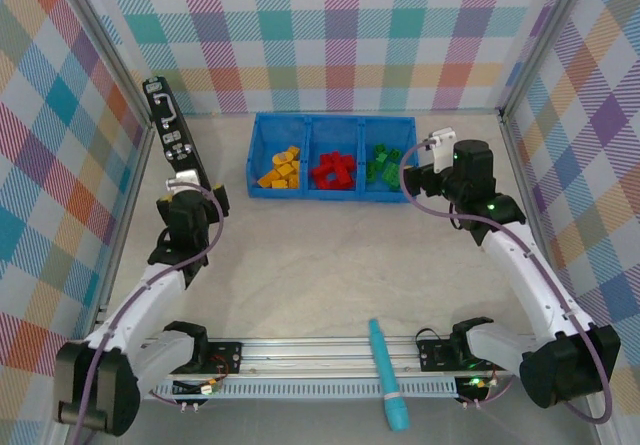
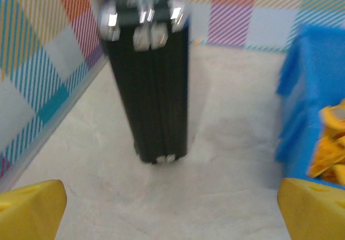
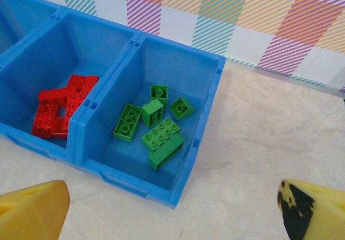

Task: Sort the legos into containers by color
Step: Reset both arms

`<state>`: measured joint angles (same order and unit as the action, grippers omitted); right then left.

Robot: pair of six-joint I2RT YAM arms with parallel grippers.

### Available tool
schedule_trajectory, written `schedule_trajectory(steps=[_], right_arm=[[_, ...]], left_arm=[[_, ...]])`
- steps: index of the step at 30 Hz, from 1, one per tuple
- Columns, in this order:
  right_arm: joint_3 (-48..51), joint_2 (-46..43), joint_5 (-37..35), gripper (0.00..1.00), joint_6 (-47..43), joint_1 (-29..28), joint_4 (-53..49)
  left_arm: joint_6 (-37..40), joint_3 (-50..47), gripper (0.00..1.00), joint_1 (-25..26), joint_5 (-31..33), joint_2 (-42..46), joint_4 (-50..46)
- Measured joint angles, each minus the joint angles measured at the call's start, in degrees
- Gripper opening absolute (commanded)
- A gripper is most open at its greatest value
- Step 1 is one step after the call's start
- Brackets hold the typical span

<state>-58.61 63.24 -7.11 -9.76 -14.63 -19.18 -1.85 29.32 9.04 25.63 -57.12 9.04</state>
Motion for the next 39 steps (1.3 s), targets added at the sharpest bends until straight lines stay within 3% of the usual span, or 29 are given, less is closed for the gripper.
schedule_trajectory(steps=[6,12,17,23,32,39], right_arm=[[0.00,0.04,-1.31,0.99,0.04,0.00,0.31],[1.29,-0.17,-1.88,0.99,0.98,0.04,1.16],[5.40,-2.05,-1.86,0.99,3.15,0.17,3.58],[17.88,-3.13,-1.68,0.99,8.09,1.97,15.45],[29.66,6.03,-3.32,0.99,7.63,2.49,36.70],[37.18,18.62,-4.42,0.99,3.69,3.19,55.15]], left_arm=[[-1.77,-6.82,1.00,-5.95,-4.74,-10.80,14.14],[-3.32,-7.02,1.00,-7.58,-8.39,-21.92,25.31],[-3.48,-7.48,1.00,-7.69,-10.67,-26.34,31.32],[-0.20,-6.73,1.00,-6.16,-14.88,-32.13,37.38],[2.47,-6.56,1.00,-4.61,-17.11,-33.57,37.73],[2.82,-6.56,1.00,-4.61,-17.25,-33.57,37.73]])
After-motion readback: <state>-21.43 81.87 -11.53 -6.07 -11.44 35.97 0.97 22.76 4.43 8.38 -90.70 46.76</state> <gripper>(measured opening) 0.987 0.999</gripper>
